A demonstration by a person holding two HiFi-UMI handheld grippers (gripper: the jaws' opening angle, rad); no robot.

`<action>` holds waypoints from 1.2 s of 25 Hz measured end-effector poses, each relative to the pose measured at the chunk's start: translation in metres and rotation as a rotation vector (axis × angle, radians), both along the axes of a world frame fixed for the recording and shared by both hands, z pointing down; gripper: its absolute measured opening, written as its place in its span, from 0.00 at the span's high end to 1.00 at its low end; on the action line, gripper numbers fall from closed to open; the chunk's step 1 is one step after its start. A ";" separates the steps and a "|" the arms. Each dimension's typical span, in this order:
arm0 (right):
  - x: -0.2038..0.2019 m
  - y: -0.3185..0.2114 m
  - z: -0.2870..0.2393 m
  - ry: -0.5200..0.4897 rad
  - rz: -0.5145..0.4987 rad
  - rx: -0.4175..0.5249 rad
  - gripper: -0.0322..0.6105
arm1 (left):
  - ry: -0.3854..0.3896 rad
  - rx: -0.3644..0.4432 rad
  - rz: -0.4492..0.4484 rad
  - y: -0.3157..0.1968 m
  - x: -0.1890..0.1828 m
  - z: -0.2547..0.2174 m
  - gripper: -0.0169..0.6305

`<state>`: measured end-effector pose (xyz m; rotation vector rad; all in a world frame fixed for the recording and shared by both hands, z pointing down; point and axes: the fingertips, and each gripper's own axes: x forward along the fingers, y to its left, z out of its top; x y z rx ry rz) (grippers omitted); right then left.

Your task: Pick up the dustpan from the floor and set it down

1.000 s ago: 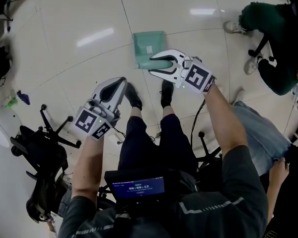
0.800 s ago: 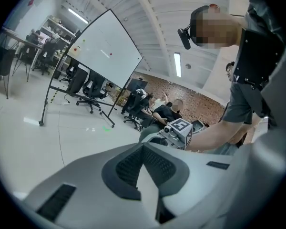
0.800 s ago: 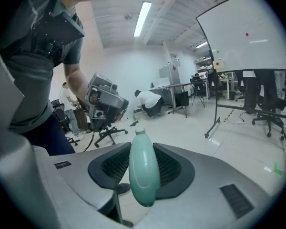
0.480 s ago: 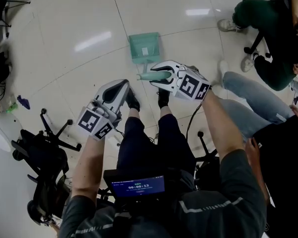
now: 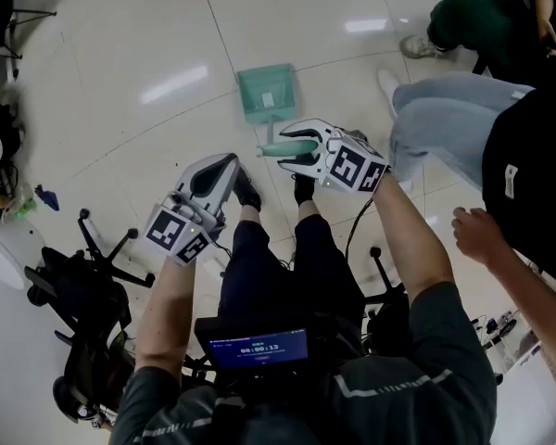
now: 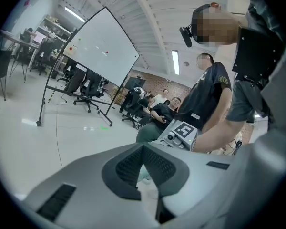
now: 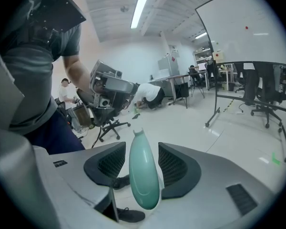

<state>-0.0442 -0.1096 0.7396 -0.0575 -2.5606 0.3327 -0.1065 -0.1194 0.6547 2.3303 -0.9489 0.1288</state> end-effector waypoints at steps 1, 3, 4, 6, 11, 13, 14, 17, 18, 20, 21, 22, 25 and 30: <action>0.000 0.000 -0.002 -0.001 0.001 0.001 0.59 | -0.002 0.002 -0.001 0.000 -0.001 -0.001 0.94; -0.001 -0.002 -0.011 -0.006 0.008 0.010 0.59 | -0.006 0.010 -0.003 -0.002 -0.002 -0.006 0.94; -0.001 -0.005 -0.019 -0.014 0.015 0.018 0.59 | -0.006 0.018 -0.004 -0.004 -0.002 -0.011 0.94; -0.002 -0.013 -0.045 -0.045 0.040 0.039 0.59 | -0.004 0.041 -0.009 -0.009 -0.002 -0.028 0.94; -0.003 -0.031 -0.160 -0.144 0.150 0.106 0.61 | 0.028 0.146 -0.037 -0.018 -0.003 -0.120 0.94; 0.000 -0.040 -0.218 -0.192 0.198 0.133 0.64 | 0.018 0.190 -0.047 -0.022 -0.006 -0.166 0.94; 0.002 -0.043 -0.247 -0.214 0.220 0.142 0.68 | 0.016 0.197 -0.053 -0.021 -0.007 -0.190 0.94; 0.006 -0.047 -0.329 -0.268 0.273 0.189 0.76 | 0.011 0.216 -0.078 -0.016 -0.014 -0.256 0.94; 0.006 -0.047 -0.354 -0.288 0.286 0.204 0.78 | 0.014 0.236 -0.084 -0.014 -0.017 -0.279 0.94; 0.006 -0.042 -0.399 -0.330 0.321 0.224 0.78 | 0.019 0.284 -0.106 -0.005 -0.025 -0.324 0.94; 0.008 -0.041 -0.419 -0.347 0.345 0.238 0.78 | 0.016 0.312 -0.128 -0.003 -0.031 -0.346 0.94; 0.011 -0.042 -0.437 -0.357 0.372 0.258 0.80 | 0.011 0.340 -0.153 -0.002 -0.036 -0.367 0.94; 0.021 -0.037 -0.482 -0.376 0.428 0.320 0.93 | 0.005 0.412 -0.209 0.006 -0.049 -0.424 0.94; 0.033 -0.008 -0.539 -0.411 0.460 0.364 0.93 | 0.000 0.489 -0.220 0.032 -0.049 -0.485 0.94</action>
